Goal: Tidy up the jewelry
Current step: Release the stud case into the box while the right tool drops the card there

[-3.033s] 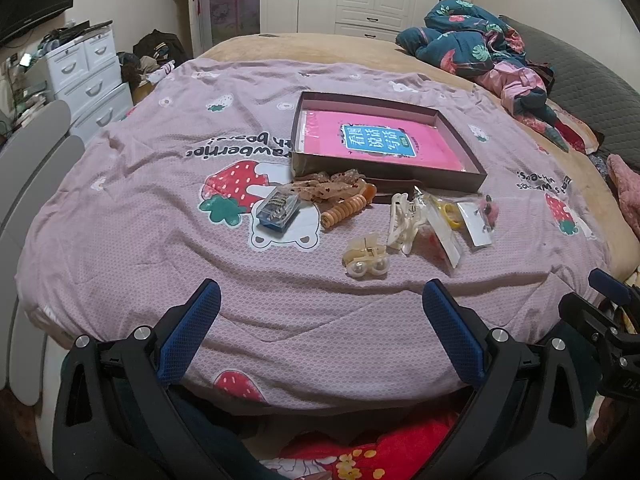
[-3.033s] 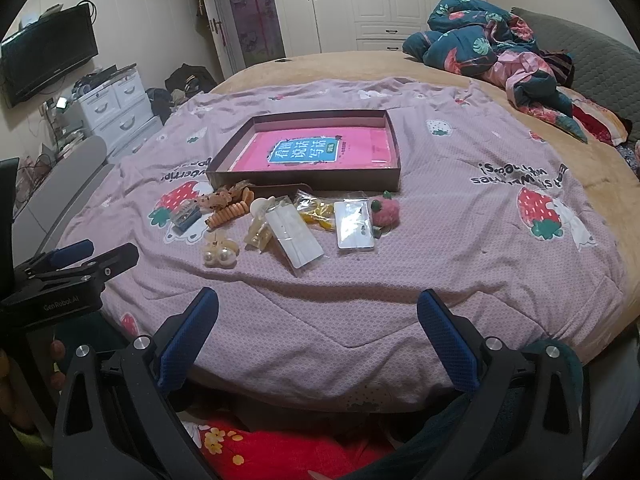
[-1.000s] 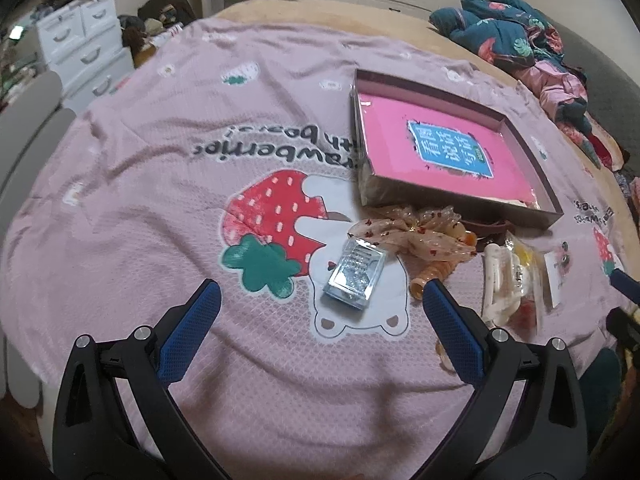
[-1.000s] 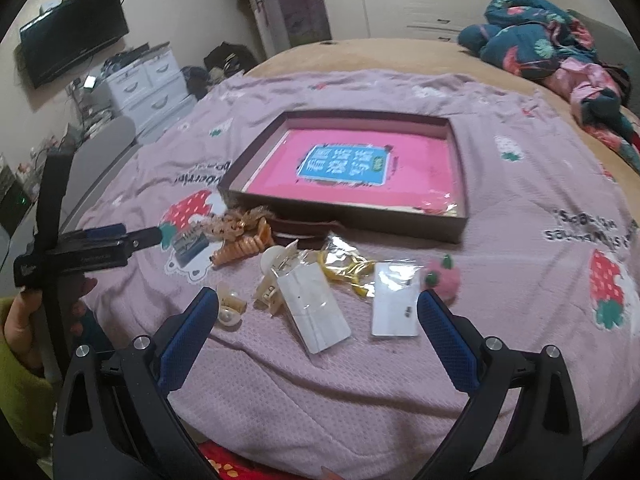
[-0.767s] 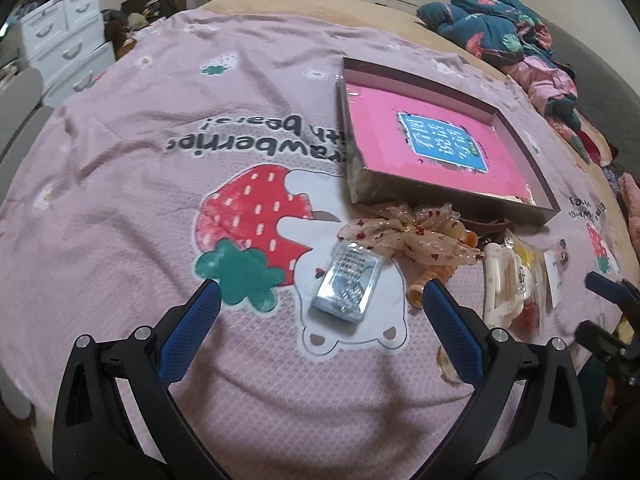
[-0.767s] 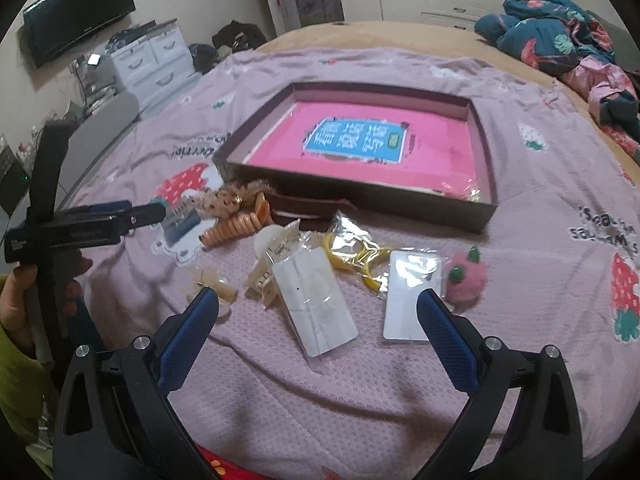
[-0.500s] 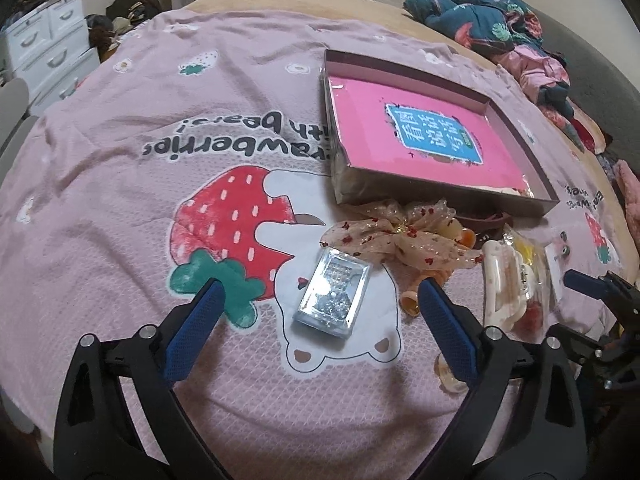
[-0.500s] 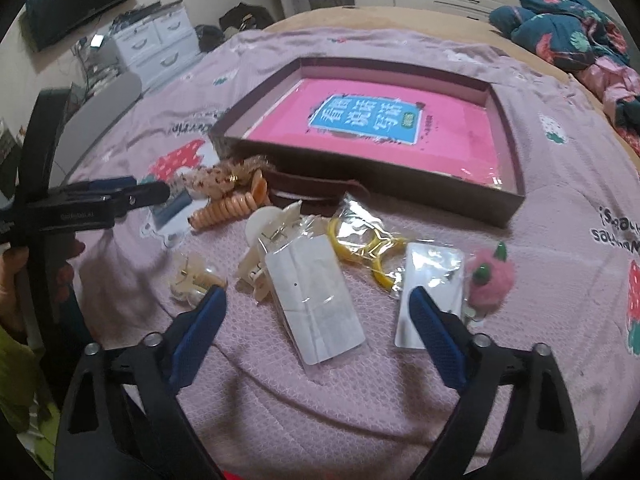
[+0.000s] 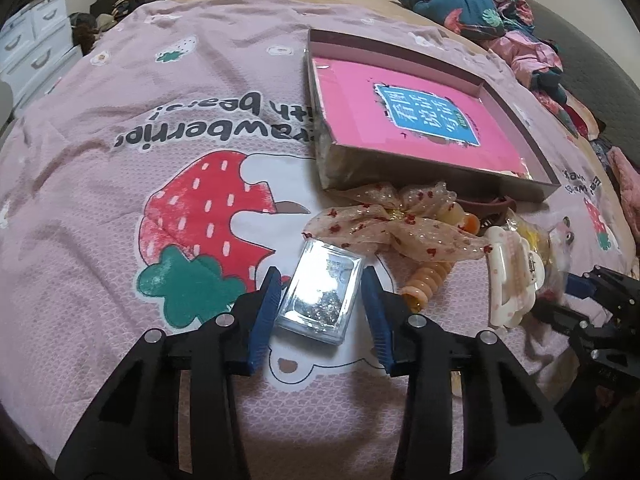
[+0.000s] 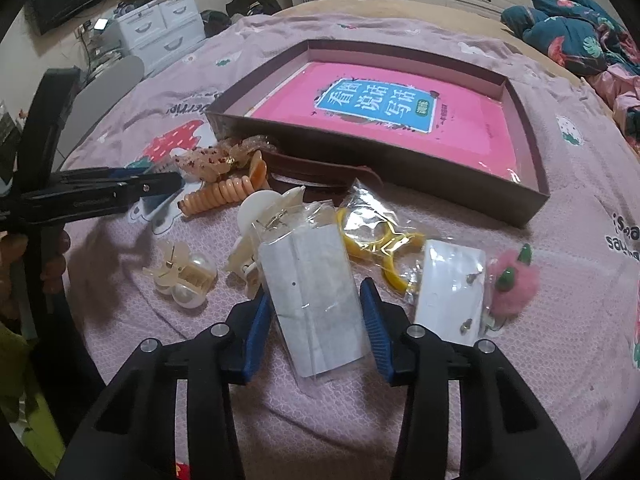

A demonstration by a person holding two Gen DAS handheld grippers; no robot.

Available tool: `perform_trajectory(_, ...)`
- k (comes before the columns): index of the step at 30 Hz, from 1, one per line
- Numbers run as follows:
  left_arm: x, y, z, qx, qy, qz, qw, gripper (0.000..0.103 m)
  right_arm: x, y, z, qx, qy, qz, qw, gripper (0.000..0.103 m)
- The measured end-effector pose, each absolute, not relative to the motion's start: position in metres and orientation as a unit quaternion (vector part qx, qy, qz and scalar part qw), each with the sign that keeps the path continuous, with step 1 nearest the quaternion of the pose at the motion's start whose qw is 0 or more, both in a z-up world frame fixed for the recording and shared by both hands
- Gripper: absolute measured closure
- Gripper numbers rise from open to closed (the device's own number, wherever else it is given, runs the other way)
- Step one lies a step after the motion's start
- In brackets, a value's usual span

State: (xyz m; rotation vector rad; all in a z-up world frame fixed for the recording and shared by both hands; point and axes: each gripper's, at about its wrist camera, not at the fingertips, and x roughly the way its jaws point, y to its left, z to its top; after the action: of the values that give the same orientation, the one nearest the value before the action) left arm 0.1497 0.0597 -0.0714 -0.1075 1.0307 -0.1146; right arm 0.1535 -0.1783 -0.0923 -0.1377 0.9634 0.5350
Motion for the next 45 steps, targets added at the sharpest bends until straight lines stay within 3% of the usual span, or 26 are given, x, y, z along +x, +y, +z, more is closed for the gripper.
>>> perform_trajectory(17,0.117,0.052,-0.033,-0.057,0.463,-0.070,0.882,0.074,0.135,-0.237,-0.039,-0.004,0.411,0.217,0.885,0.062)
perform_trajectory(29,0.154,0.027,0.020,-0.039,0.414,-0.088,0.905,0.074,0.153,-0.268,-0.010,-0.001,0.383,0.180,0.906,0.062)
perform_trajectory(45,0.233,0.010,-0.001,-0.049,0.432,-0.074,0.897,0.074,0.235,-0.254,0.006,-0.006,0.366,0.171,0.915,0.062)
